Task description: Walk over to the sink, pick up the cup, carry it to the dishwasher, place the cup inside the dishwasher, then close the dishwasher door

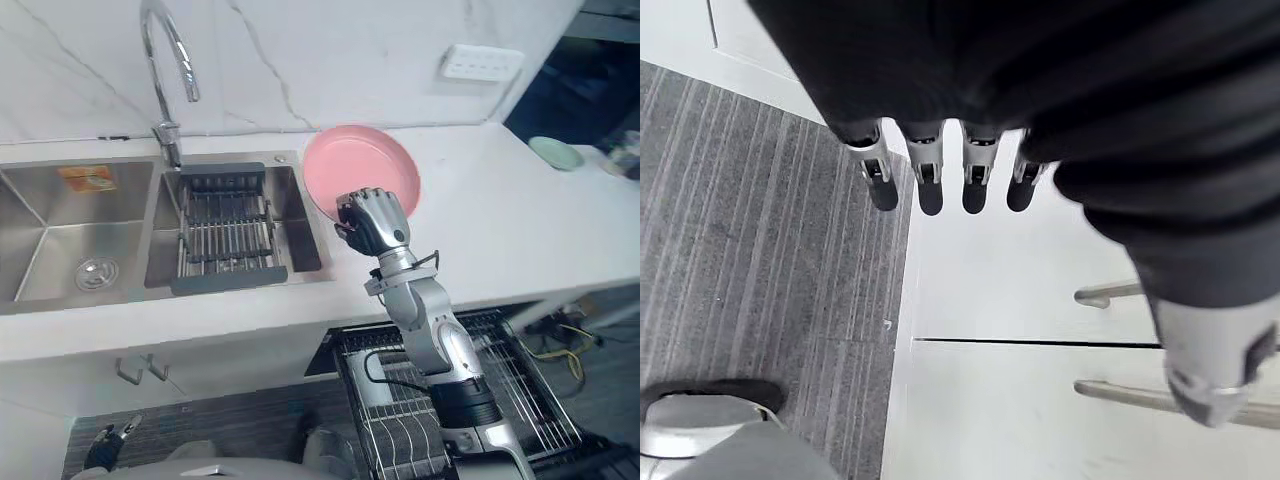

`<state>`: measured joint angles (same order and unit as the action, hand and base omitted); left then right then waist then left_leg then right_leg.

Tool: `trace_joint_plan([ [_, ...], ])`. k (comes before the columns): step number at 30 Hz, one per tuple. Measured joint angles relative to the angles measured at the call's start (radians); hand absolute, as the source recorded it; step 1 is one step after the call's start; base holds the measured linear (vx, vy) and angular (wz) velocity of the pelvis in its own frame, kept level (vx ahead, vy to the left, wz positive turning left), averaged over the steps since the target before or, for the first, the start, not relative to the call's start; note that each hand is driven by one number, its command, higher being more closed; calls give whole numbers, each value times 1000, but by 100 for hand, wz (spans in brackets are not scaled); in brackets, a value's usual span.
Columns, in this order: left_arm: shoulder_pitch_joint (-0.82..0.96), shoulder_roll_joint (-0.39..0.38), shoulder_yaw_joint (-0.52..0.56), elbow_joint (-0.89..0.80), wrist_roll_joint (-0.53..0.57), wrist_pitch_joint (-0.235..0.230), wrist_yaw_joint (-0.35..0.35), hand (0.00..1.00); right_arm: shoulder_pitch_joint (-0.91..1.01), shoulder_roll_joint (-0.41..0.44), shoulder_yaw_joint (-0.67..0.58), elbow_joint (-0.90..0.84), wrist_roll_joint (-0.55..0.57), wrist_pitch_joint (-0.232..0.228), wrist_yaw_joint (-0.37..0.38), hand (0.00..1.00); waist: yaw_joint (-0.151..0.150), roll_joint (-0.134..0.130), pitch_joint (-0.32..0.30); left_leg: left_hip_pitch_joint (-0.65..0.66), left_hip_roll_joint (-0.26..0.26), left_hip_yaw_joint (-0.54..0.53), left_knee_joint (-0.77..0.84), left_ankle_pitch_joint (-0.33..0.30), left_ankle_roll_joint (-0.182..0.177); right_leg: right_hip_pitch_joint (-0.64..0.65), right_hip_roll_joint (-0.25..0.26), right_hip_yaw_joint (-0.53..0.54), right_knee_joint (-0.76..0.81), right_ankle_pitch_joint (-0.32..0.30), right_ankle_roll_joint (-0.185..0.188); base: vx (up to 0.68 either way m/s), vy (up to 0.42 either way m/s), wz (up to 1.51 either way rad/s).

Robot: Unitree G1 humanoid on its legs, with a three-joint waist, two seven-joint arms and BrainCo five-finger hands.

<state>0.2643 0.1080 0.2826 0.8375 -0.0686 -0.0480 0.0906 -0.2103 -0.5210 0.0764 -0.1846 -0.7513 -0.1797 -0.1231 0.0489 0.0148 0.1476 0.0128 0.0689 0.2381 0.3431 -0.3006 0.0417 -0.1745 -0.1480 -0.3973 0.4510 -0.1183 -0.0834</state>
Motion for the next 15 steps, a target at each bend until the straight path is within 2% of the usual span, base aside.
trace_joint_plan([
  [1, 8, 2, 2, 1, -8, 0, 5, 0, 0, -1, -1, 0, 0, -12, 0, 100, 7, -6, -6, 0, 3, 20, -5, -2, 4, 10, -11, -26, 49, -40, 0, 4, 19, -91],
  [2, 24, 2, 16, 1, -9, 1, 13, 0, -1, 0, -1, 0, 0, -28, 1, 100, 21, -20, -22, 0, 12, 58, -15, -3, 4, 59, -28, -70, 99, -108, 7, 37, -9, -92],
  [3, 33, 1, 27, 1, -9, 1, 15, 0, -3, 0, -1, 0, 0, -37, 1, 100, 30, -33, -35, 1, 15, 87, -13, -5, -1, 103, -37, -102, 87, -134, 15, 98, -49, -121],
  [4, 37, 1, 35, 2, -9, 4, 20, 0, -15, -1, -1, -3, -1, -45, 6, 100, 43, -55, -54, -22, 17, 131, 7, -12, -14, 153, -41, -132, 17, -142, 50, 110, -91, -125],
  [5, 28, -5, 39, 8, -9, 7, 23, 0, -40, -4, -1, -5, -1, -46, 9, 100, 50, -66, -62, -46, 21, 147, 25, -16, -21, 151, -16, -144, -69, -133, 90, 85, -87, -136],
  [7, 12, -30, 41, 15, -16, 10, 27, 0, -60, -4, -1, -3, -1, -39, 12, 100, 57, -30, -67, -60, 44, 154, 2, 12, -28, 171, 46, -125, -229, -49, 90, 50, -97, -121],
  [10, 0, -29, 40, 15, -15, 10, 27, 0, -59, -8, -1, -3, 0, -35, 13, 100, 53, -19, -68, -12, 41, 184, -22, 23, -24, 200, 60, -104, -285, -11, 104, 57, -45, -80],
  [11, 1, -29, 39, 17, -15, 11, 26, 0, -59, -9, -1, -3, 0, -31, 13, 100, 46, -11, -75, 17, 40, 182, -33, 26, -20, 220, 67, -95, -299, 2, 98, 62, -39, -65],
  [15, -7, -21, 28, 21, -9, 25, 29, 0, -58, -34, -10, -4, 0, -28, 11, 100, 24, -12, -82, 68, 17, 170, -94, 49, -24, 246, 68, -71, -334, 19, 107, 33, -6, -23],
])
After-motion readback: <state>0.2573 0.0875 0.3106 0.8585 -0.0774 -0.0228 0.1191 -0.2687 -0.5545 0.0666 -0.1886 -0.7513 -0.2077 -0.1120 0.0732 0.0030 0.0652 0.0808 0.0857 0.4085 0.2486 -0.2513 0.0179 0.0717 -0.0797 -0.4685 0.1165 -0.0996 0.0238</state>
